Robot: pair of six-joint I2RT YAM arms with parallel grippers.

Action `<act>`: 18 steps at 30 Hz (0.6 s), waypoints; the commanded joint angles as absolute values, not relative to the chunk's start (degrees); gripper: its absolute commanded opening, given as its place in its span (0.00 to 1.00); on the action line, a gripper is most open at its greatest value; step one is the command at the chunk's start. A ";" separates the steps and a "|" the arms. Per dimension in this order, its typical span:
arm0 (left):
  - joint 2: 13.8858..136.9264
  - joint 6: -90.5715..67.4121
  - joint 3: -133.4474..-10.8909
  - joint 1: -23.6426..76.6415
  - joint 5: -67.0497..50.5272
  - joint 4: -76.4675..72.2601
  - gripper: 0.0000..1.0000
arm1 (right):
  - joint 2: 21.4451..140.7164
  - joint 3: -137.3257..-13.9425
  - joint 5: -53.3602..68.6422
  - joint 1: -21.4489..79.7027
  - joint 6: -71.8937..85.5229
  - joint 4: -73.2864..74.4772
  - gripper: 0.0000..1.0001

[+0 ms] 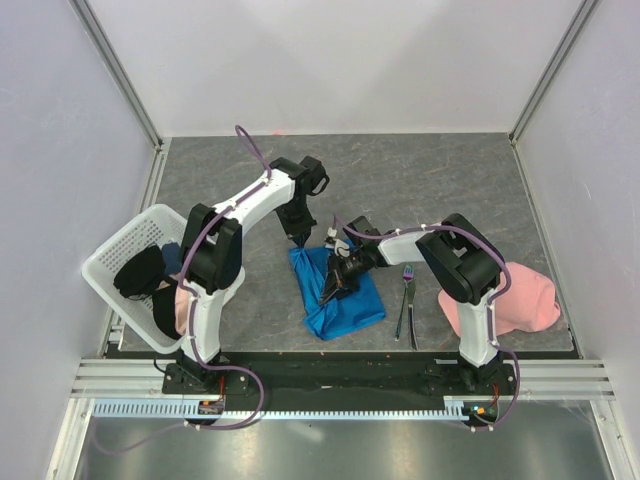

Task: Fold the napkin into a case and place the utensils inside
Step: Fold the 2/3-rectangle-folded napkin at the center of the board.

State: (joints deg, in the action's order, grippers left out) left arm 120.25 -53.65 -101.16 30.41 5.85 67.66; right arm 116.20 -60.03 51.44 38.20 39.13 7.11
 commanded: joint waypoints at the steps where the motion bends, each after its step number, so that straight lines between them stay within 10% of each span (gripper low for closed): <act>1: 121.38 -61.78 -104.94 31.20 12.65 68.99 0.02 | 112.85 -58.27 50.54 36.92 36.92 9.47 0.13; 18: 121.82 -58.98 -108.72 32.08 17.22 71.89 0.02 | 105.39 -57.92 43.25 34.63 25.40 27.32 0.34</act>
State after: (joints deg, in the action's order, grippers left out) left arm 121.71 -58.13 -105.03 32.01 13.47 70.52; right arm 110.34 -59.11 46.09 35.33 28.77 22.09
